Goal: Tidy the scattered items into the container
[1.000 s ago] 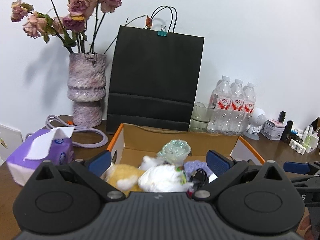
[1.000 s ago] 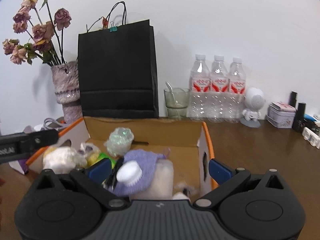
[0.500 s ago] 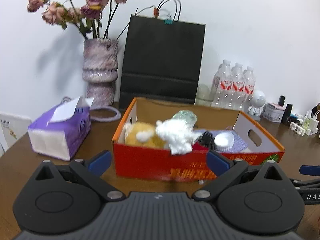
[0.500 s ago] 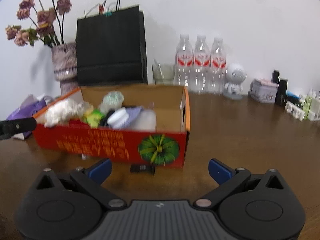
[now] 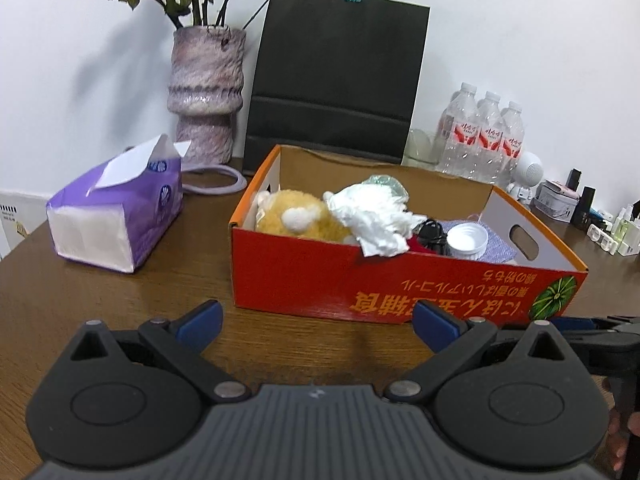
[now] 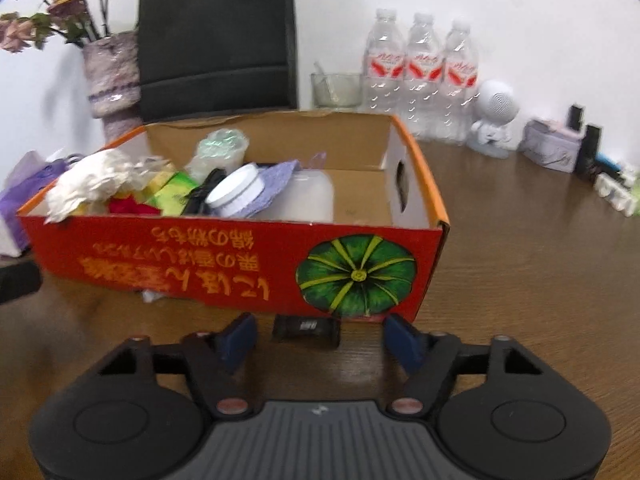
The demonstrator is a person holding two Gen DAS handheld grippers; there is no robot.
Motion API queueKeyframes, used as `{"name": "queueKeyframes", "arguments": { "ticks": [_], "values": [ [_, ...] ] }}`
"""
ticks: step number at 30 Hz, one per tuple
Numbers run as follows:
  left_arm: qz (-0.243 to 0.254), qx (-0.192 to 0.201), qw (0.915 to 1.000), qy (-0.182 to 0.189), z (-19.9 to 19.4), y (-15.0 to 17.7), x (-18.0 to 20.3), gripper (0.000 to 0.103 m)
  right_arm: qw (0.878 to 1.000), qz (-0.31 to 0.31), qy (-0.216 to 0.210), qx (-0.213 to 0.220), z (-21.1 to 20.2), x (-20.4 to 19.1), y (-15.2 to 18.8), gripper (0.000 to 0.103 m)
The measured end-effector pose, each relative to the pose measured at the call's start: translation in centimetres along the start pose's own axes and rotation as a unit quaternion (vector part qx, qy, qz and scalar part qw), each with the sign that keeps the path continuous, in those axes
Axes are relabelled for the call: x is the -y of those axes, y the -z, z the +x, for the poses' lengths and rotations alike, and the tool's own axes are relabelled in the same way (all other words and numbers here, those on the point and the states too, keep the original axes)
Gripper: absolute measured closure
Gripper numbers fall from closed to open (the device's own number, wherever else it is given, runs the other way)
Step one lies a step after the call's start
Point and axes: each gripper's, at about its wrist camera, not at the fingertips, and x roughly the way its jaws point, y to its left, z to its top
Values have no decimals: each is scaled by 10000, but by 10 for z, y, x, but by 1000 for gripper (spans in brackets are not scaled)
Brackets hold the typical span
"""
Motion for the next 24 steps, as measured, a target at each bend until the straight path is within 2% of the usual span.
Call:
{"name": "queueKeyframes", "arguments": {
  "ticks": [1,2,3,11,17,24],
  "values": [
    [-8,-16,10000,-2,0,1,0,0,10000,28,-41,25,0,-1,-1,51],
    [-14,-26,10000,-6,1,1,-1,0,9999,6,-96,51,-1,-2,-2,80],
    [-18,-32,10000,-10,1,1,-1,0,9999,-1,-150,57,-2,-3,-2,84],
    [-5,-35,10000,-7,0,2,0,0,9985,58,-421,344,-26,5,8,93],
    [-2,-30,10000,1,-2,4,1,0,9970,50,-577,510,-41,5,13,93],
    [10,32,10000,50,-8,2,4,0,9922,288,-776,935,-70,17,11,93]
  ]
}}
